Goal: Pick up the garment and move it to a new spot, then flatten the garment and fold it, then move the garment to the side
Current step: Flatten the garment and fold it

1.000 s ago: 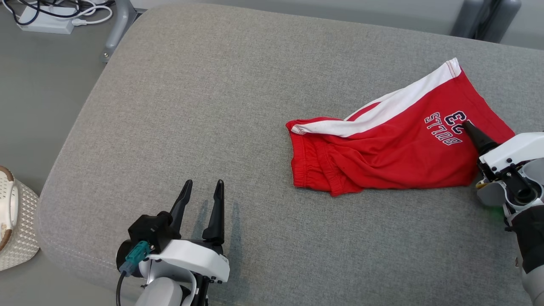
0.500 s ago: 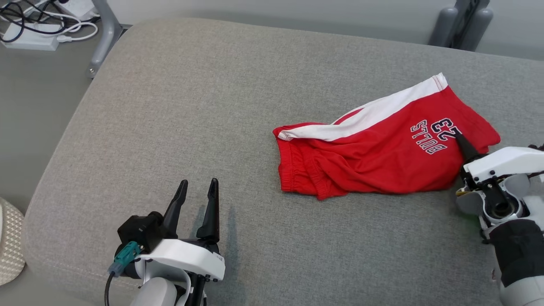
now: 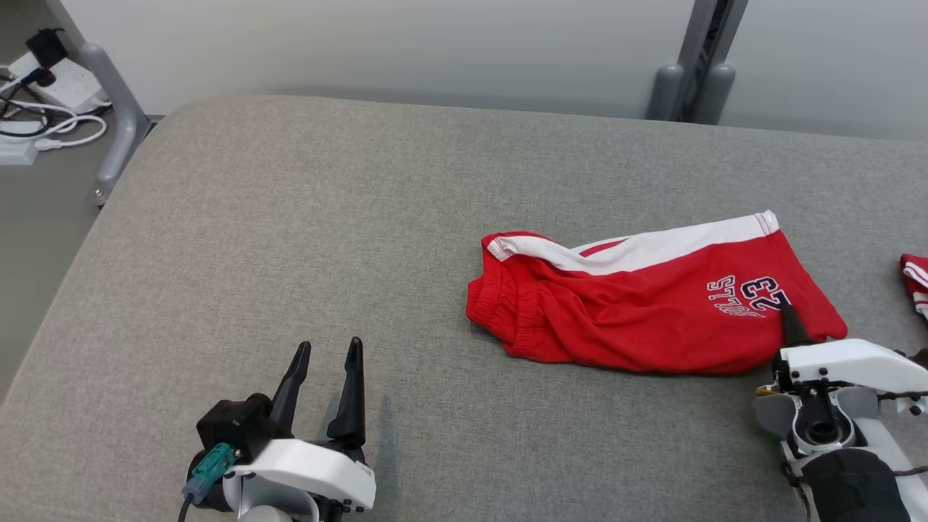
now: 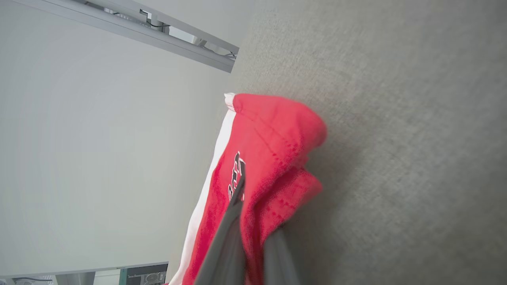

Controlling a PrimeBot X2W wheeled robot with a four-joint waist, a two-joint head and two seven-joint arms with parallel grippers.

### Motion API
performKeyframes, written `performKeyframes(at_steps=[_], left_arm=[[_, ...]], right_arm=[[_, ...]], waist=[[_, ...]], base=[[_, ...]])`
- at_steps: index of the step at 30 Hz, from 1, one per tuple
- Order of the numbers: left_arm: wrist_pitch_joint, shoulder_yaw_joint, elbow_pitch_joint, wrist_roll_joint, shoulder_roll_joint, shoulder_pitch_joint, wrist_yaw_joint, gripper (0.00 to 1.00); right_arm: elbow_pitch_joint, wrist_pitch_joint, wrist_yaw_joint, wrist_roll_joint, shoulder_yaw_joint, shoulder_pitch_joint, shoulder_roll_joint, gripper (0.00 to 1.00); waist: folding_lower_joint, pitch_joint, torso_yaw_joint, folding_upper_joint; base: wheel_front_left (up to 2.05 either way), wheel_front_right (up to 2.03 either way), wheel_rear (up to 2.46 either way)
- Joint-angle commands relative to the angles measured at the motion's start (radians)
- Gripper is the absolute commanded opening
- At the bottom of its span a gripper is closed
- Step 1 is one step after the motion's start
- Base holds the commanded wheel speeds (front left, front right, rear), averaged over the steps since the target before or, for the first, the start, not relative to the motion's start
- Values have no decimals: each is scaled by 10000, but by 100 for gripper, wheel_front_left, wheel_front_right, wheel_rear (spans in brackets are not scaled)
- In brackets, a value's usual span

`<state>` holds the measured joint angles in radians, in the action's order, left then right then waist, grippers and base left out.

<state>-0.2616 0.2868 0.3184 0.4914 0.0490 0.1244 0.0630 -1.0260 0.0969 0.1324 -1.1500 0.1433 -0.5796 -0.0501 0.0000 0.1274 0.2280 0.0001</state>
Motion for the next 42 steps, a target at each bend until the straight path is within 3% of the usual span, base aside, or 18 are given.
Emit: performKeyframes(at_steps=[1, 8, 18, 35, 42], left_arm=[[-37, -41, -26, -71, 41, -56, 45, 100], [-37, -130, 55, -224, 42, -258, -35, 100], [-37, 105, 192, -423, 42, -330, -148, 100], [-37, 321, 285, -345, 42, -288, -39, 100], [-37, 485, 320, -201, 43, -279, 18, 100]], right_arm=[[-161, 75, -33, -57, 12, 302, -54, 0], [-393, 767, -33, -1230, -686, 656, -34, 0], [-242, 1458, -19, -1538, -2114, 794, -32, 0], [3301, 1694, -19, -1758, -3491, 1085, -30, 0], [4548, 1696, -19, -1303, -4808, 1257, -36, 0]], waist=[[0, -113, -131, -1], [0, -414, -386, -1], [0, -622, -508, -1], [0, -644, 160, -1], [0, -625, 705, -1]], base=[[0, 0, 0], [0, 0, 0], [0, 0, 0], [0, 0, 0], [0, 0, 0]])
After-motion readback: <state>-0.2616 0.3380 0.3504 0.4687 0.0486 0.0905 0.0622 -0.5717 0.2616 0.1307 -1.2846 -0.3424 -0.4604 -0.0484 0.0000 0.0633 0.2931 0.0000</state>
